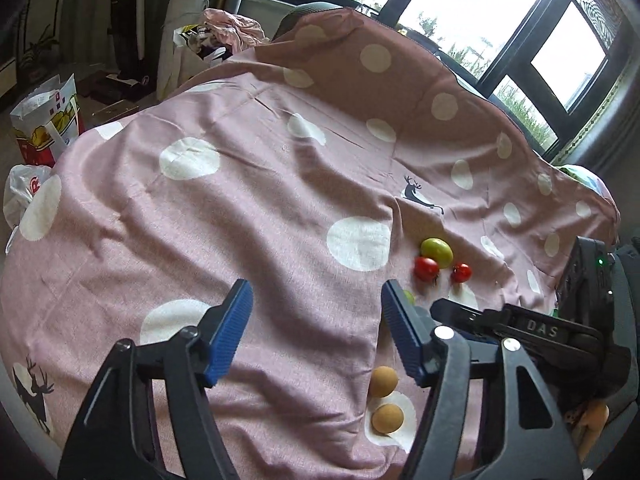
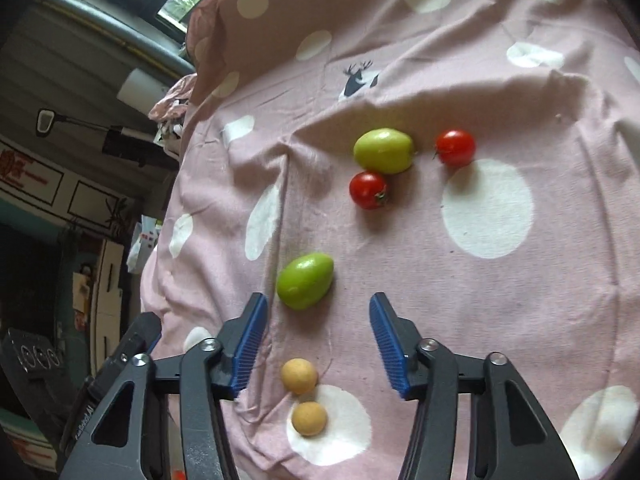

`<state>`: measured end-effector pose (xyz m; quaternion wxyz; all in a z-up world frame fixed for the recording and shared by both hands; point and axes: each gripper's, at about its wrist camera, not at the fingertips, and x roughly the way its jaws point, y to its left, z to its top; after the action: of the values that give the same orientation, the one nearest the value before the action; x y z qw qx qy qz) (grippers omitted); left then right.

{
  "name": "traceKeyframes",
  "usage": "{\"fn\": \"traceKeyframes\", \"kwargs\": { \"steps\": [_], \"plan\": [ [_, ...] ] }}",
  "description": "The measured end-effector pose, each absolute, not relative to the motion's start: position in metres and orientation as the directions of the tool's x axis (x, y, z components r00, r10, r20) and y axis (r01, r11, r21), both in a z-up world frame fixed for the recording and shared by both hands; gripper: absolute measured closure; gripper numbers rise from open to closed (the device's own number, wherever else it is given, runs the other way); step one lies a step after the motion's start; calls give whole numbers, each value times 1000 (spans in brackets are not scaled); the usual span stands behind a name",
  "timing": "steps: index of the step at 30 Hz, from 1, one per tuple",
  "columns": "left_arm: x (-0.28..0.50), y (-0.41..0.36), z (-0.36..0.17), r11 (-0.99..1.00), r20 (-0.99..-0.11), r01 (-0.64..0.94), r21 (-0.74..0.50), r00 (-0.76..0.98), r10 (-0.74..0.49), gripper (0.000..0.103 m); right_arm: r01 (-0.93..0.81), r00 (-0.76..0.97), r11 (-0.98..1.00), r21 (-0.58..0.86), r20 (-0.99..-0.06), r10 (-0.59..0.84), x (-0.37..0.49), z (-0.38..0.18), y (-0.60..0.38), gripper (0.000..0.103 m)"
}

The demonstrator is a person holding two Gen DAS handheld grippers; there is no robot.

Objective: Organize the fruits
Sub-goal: 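Move the right tool toward the green plum on the cloth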

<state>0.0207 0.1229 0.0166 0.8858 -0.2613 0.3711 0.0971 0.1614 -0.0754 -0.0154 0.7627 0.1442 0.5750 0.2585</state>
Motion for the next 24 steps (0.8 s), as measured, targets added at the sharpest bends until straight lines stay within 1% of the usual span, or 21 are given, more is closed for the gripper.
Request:
{"fn": "traceKeyframes", "kwargs": {
  "steps": [3,7,11,14,21,24],
  "plan": [
    [22,122,16,850,-709,-364,-380,705,-15,43,-201,182,837,509,-820,543,168,-26,-62,57],
    [23,121,16,851,-705,-350,-391,708,-33,44,-172,180,837,519,-819,545,174,-32,-55,58],
    [27,114,15,864,-716,-342,-369,697,-30,44,-163,164,852,498,-838,521,177,-40,-51,58],
    [28,112,15,866,-716,-335,-372,697,-38,44,-163,136,835,526,-826,547,176,-45,-49,64],
    [32,99,14,882,-716,-295,-368,695,-66,44,-174,167,840,515,-825,540,169,-36,-63,64],
    [35,92,13,888,-721,-275,-368,688,-86,44,-206,208,855,476,-833,513,161,-22,-75,64]
  ]
}}
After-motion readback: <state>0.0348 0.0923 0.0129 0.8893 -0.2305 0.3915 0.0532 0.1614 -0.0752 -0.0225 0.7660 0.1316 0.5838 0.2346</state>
